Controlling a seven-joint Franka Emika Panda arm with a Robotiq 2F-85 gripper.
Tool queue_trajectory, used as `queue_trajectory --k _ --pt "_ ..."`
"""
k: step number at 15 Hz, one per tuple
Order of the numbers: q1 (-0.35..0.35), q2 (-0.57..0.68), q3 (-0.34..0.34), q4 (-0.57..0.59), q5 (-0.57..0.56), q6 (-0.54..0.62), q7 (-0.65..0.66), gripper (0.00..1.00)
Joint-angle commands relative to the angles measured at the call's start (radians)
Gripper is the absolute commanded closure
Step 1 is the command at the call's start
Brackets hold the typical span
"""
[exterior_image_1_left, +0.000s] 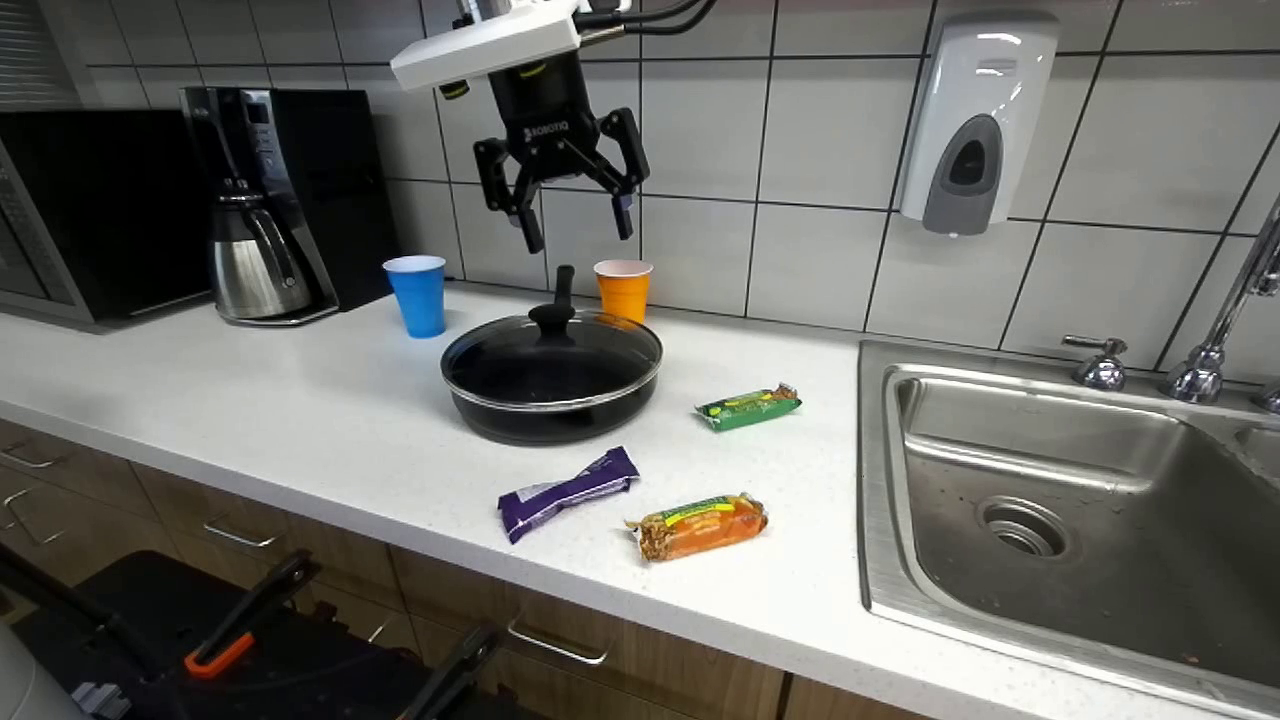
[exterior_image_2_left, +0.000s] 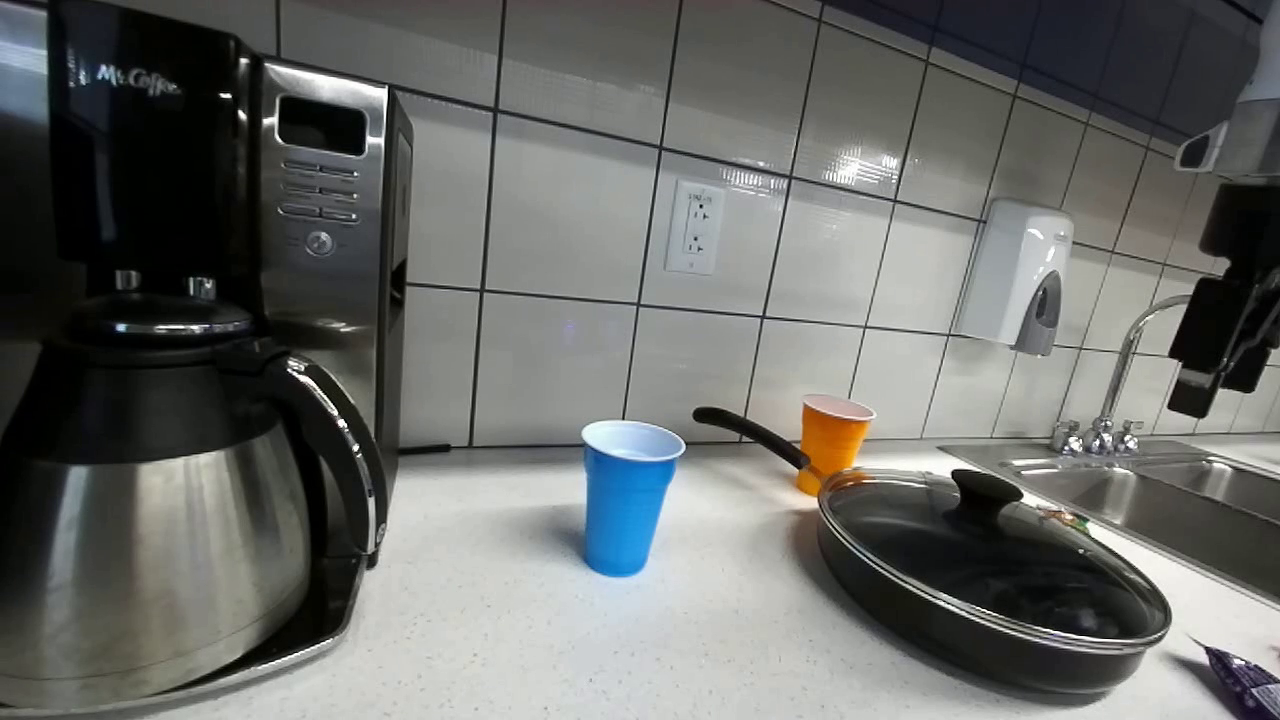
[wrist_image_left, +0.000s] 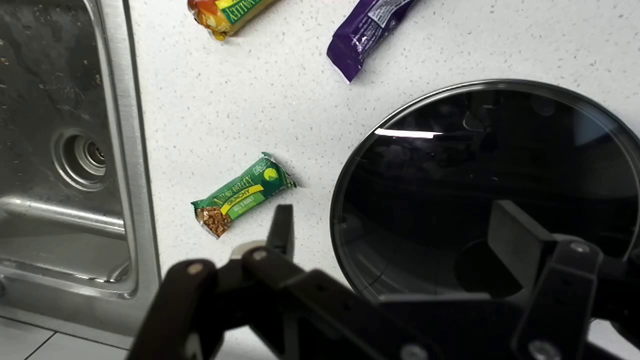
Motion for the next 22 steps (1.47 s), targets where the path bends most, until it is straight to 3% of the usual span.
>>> queue_trajectory --k 1,18,22 --pt "0.002 0.007 0.0 0.004 -0.004 0.004 0.007 0.0" --pt "0.082 0.22 0.065 0.092 -0.002 0.279 0.054 0.0" --pt "0.105 0.29 0.053 0.115 0.172 0.34 -0.017 0.0"
